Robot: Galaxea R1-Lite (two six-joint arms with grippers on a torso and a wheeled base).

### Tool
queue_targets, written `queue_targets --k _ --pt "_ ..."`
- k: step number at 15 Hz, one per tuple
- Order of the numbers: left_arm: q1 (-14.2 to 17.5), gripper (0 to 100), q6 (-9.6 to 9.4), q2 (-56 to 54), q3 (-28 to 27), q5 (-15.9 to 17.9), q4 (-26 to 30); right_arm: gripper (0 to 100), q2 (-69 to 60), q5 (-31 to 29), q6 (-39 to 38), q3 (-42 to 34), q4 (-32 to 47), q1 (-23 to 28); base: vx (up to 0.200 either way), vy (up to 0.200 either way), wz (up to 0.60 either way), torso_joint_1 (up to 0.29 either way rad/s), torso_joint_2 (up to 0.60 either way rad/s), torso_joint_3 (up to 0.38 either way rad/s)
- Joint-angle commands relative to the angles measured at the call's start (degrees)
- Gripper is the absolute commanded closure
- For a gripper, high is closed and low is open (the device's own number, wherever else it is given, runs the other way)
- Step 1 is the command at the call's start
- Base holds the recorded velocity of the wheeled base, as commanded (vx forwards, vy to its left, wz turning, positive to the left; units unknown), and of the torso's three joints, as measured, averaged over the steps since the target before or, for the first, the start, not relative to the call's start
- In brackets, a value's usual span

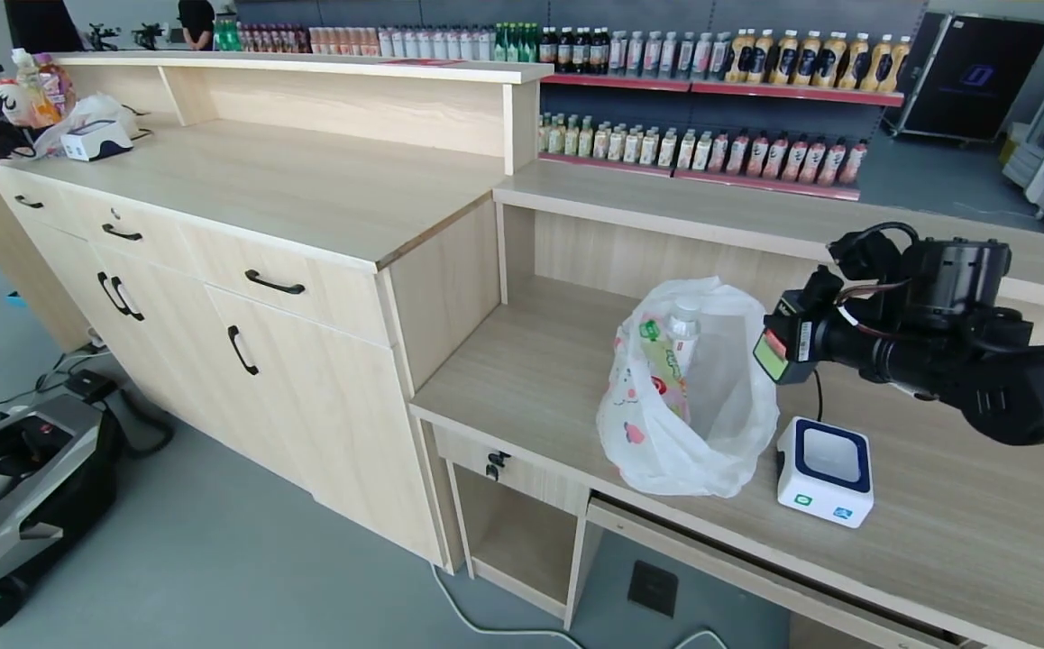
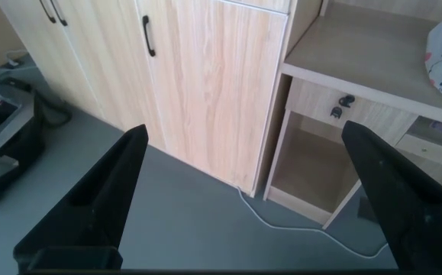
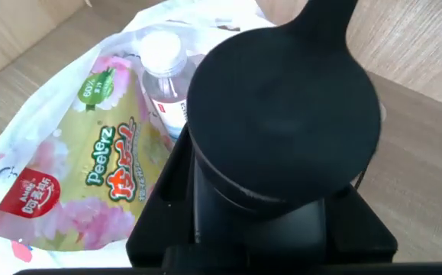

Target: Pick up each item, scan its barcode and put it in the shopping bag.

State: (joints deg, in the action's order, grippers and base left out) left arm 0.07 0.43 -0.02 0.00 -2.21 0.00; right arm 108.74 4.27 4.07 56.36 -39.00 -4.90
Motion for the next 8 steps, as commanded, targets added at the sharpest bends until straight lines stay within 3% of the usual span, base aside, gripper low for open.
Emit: queue_targets --k 1,8 --pt "0.01 0 0.01 0.02 0.0 0.01 0.0 100 5.52 0.04 0.06 -0.11 -1.96 0.51 0.0 0.0 0.0 0.0 0.0 0.0" --pt "0.01 0 0.01 0.02 0.0 0.01 0.0 100 16.24 0.22 3.14 1.12 -12.51 -0.02 0.0 0.0 0.0 0.0 0.0 0.0"
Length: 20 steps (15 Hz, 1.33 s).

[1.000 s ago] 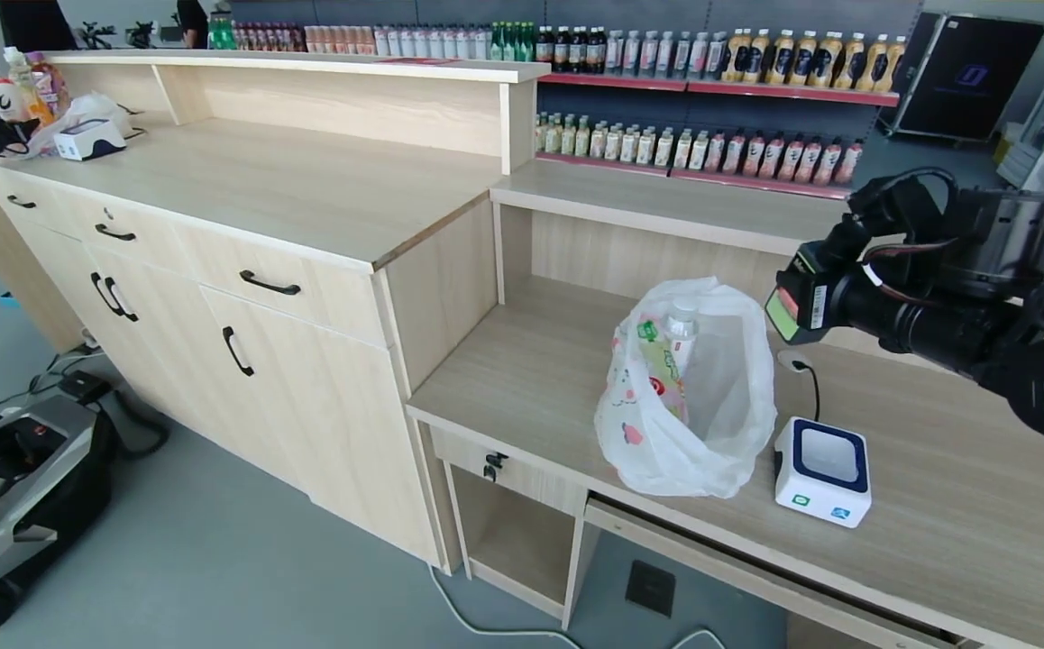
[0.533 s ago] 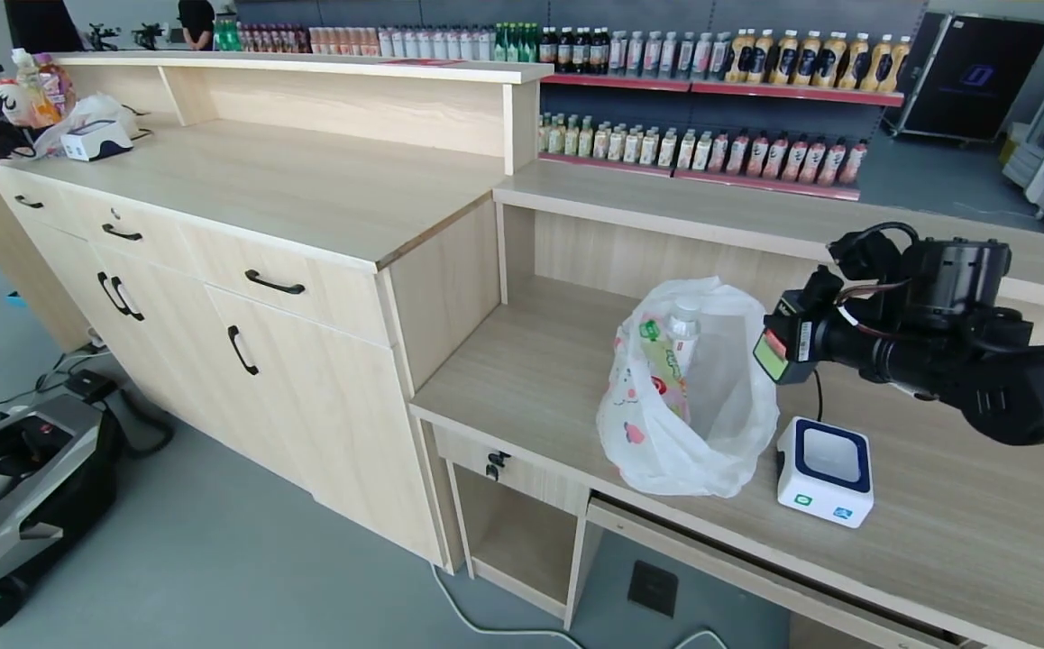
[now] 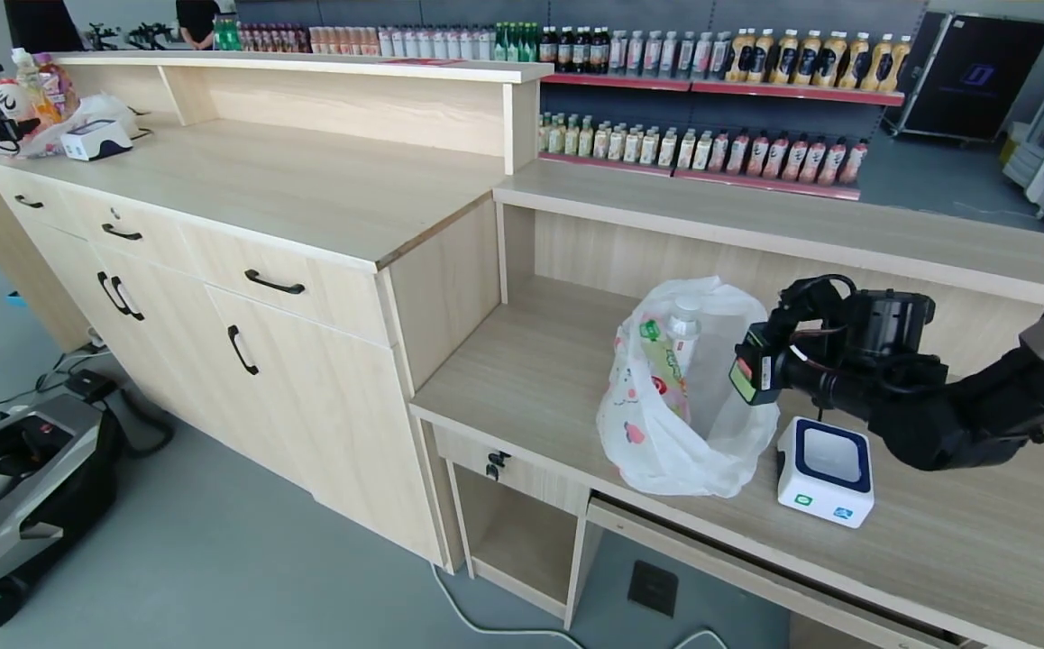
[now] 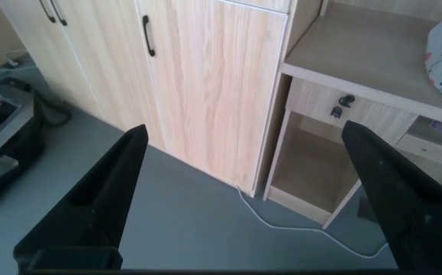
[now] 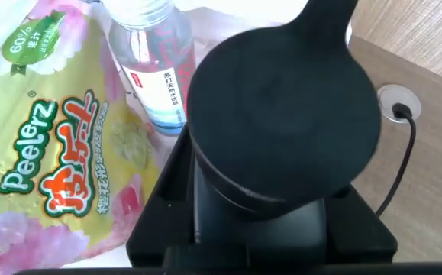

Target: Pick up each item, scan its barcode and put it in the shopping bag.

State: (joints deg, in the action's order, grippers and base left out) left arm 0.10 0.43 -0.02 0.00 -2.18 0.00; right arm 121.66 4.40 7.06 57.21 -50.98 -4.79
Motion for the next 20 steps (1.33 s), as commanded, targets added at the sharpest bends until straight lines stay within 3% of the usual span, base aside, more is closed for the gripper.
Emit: queue_targets --k 1,20 --pt "-0.01 0 0.01 0.02 0.0 -0.02 0.0 100 4.02 0.08 0.24 0.71 -0.61 -0.39 0.0 0.0 0.0 0.0 0.0 0.0" --pt "-0.01 0 0.01 0.02 0.0 -0.02 0.0 100 15.18 0.08 0.94 5.63 -5.36 -4.96 0.0 0.0 0.0 0.0 0.0 0.0"
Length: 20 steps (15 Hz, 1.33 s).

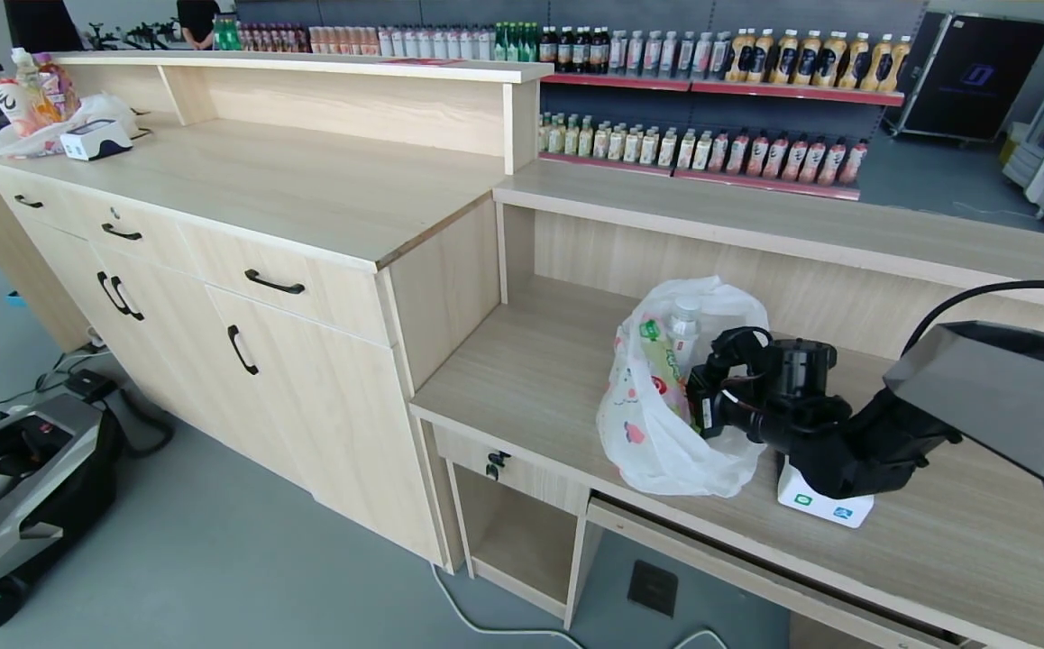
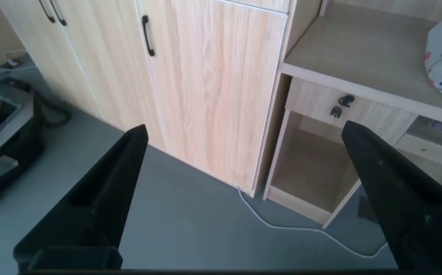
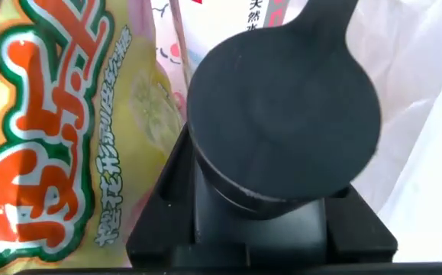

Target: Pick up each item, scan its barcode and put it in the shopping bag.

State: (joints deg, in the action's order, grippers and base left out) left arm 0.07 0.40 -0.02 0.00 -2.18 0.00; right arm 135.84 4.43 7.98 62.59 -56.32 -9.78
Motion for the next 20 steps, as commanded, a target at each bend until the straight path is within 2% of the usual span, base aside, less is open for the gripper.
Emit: queue_targets --k 1,7,8,11,15,20 --pt "0.01 0 0.04 0.02 0.0 -0.02 0.0 100 1.45 0.06 0.01 0.52 -0.11 0.02 0.0 0.0 0.0 0.0 0.0 0.0" --pt "0.01 0 0.04 0.02 0.0 -0.1 0.0 100 2.06 0.06 0.01 0.96 -0.02 0.02 0.0 0.0 0.0 0.0 0.0 0.0" --pt "0.01 0 0.04 0.02 0.0 -0.02 0.0 0 2.06 0.06 0.01 1.05 -0.11 0.02 0.0 0.0 0.0 0.0 0.0 0.0" --pt "0.01 0 0.04 0.02 0.0 -0.1 0.0 0 1.8 0.85 -0.07 1.22 -0.11 0.02 0.0 0.0 0.0 0.0 0.0 0.0" --pt "0.01 0 0.04 0.02 0.0 -0.1 0.0 0 -5.06 3.92 0.36 1.13 0.51 0.37 0.0 0.0 0.0 0.0 0.0 0.0" --pt "0.01 0 0.04 0.02 0.0 -0.02 0.0 0 -14.46 5.77 6.96 1.13 4.55 3.71 0.0 0.0 0.0 0.0 0.0 0.0"
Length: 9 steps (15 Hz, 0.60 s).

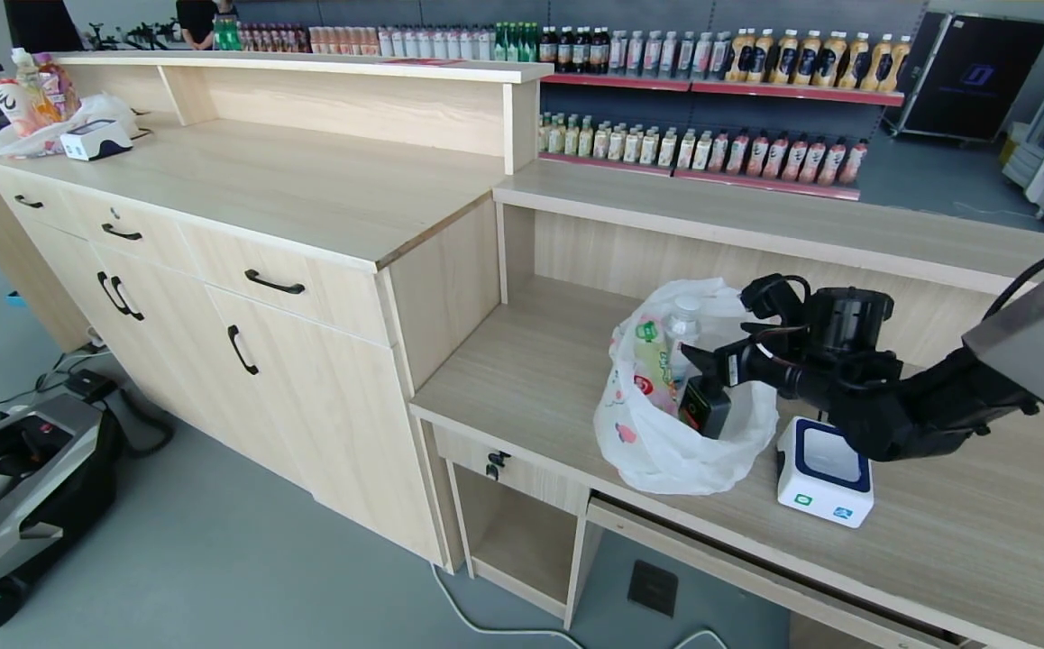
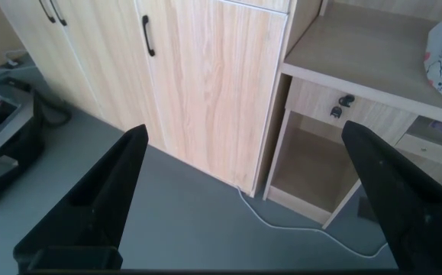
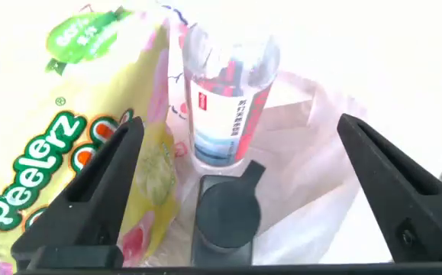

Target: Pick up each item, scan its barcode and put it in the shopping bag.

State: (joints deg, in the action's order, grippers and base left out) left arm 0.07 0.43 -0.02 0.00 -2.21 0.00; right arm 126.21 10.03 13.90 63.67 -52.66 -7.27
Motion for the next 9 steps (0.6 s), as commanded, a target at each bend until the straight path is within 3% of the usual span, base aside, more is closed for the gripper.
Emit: queue_targets --k 1,3,6,9 --pt "0.01 0 0.01 0.02 0.0 0.01 0.0 0 -6.06 0.25 1.75 -0.04 1.6 1.55 0.0 0.0 0.0 0.0 0.0 0.0" --pt "0.01 0 0.01 0.02 0.0 -0.08 0.0 0 -13.8 0.34 7.72 -0.21 4.41 2.43 0.0 0.0 0.0 0.0 0.0 0.0" --pt "0.01 0 0.01 0.02 0.0 -0.08 0.0 0 -24.17 3.59 10.98 5.23 10.12 3.93 0.0 0.0 -0.6 0.002 0.0 0.001" --pt "0.01 0 0.01 0.02 0.0 -0.08 0.0 0 -34.98 2.01 7.72 15.17 32.98 6.83 0.0 0.0 -0.6 0.009 0.0 0.002"
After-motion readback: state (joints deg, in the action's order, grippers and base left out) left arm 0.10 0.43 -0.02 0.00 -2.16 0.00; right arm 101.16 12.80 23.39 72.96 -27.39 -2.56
